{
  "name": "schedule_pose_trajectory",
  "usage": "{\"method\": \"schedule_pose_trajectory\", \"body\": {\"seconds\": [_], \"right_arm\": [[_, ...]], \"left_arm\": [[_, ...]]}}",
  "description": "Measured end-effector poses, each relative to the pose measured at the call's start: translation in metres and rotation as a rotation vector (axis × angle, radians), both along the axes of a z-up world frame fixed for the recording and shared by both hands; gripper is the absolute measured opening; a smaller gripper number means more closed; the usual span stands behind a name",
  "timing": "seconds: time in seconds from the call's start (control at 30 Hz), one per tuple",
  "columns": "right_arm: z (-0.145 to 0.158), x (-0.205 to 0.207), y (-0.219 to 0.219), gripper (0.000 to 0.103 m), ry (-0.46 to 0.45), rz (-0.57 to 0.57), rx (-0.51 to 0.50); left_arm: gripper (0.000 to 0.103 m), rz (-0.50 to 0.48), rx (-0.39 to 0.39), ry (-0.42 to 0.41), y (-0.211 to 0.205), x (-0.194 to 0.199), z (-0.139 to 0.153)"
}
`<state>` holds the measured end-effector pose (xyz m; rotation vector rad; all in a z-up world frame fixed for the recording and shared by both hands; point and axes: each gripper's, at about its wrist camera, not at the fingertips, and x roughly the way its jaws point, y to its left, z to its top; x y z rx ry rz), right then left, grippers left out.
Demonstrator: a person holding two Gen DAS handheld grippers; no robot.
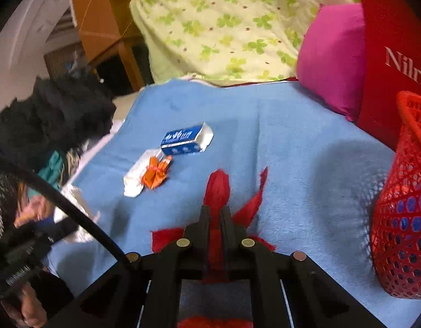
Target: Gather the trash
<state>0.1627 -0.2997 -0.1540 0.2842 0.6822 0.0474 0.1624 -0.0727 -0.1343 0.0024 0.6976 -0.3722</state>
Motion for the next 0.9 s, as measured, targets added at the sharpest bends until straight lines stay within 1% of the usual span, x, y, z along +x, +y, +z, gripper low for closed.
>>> {"method": "schedule_pose_trajectory", "body": {"seconds": [0.1, 0.23, 0.3, 0.4, 0.47, 0.5, 0.53, 0.57, 0.6, 0.67, 0.7, 0.77, 0.83, 0.9], "right_arm": [[-0.001, 0.001, -0.009, 0.009, 0.024, -0.009, 0.063], [0.000, -0.002, -0.011, 0.011, 0.044, 0.007, 0.087], [0.000, -0.010, -0.013, 0.012, 0.061, 0.027, 0.101], [0.004, -0.030, -0.011, 0.013, 0.037, 0.062, 0.091], [0.010, -0.050, -0.004, 0.018, 0.004, 0.098, 0.068], [0.011, -0.063, -0.001, 0.029, -0.012, 0.110, 0.068], [0.010, -0.070, 0.002, 0.052, -0.019, 0.116, 0.070], [0.009, -0.084, 0.005, 0.069, -0.034, 0.123, 0.078], [0.009, -0.094, 0.007, 0.082, -0.052, 0.125, 0.082], [0.007, -0.106, 0.011, 0.082, -0.052, 0.127, 0.076], [0.002, -0.108, 0.013, 0.082, -0.031, 0.120, 0.073], [-0.011, -0.105, 0.018, 0.081, 0.047, 0.115, 0.053], [-0.021, -0.097, 0.022, 0.080, 0.105, 0.095, 0.030], [-0.028, -0.089, 0.021, 0.079, 0.139, 0.080, 0.063]], "left_arm": [[0.033, -0.004, 0.005, -0.004, -0.002, -0.001, 0.000], [0.033, -0.001, 0.004, -0.005, -0.001, -0.002, 0.002], [0.033, 0.001, -0.003, -0.010, 0.001, -0.003, 0.004], [0.033, 0.003, -0.012, -0.017, 0.005, -0.005, 0.006], [0.033, -0.001, -0.011, -0.021, 0.006, -0.008, 0.007], [0.033, -0.003, -0.012, -0.021, 0.006, -0.010, 0.007], [0.033, -0.007, -0.013, -0.022, 0.006, -0.012, 0.008], [0.033, -0.013, -0.014, -0.024, 0.006, -0.014, 0.008], [0.033, -0.018, -0.014, -0.028, 0.006, -0.016, 0.008], [0.034, -0.028, -0.020, -0.027, 0.005, -0.020, 0.009], [0.033, -0.034, -0.025, -0.025, 0.005, -0.022, 0.009], [0.034, -0.045, -0.028, -0.025, 0.003, -0.026, 0.009], [0.034, -0.055, -0.027, -0.023, -0.001, -0.031, 0.009], [0.034, -0.065, -0.024, -0.021, -0.004, -0.033, 0.008]]}}
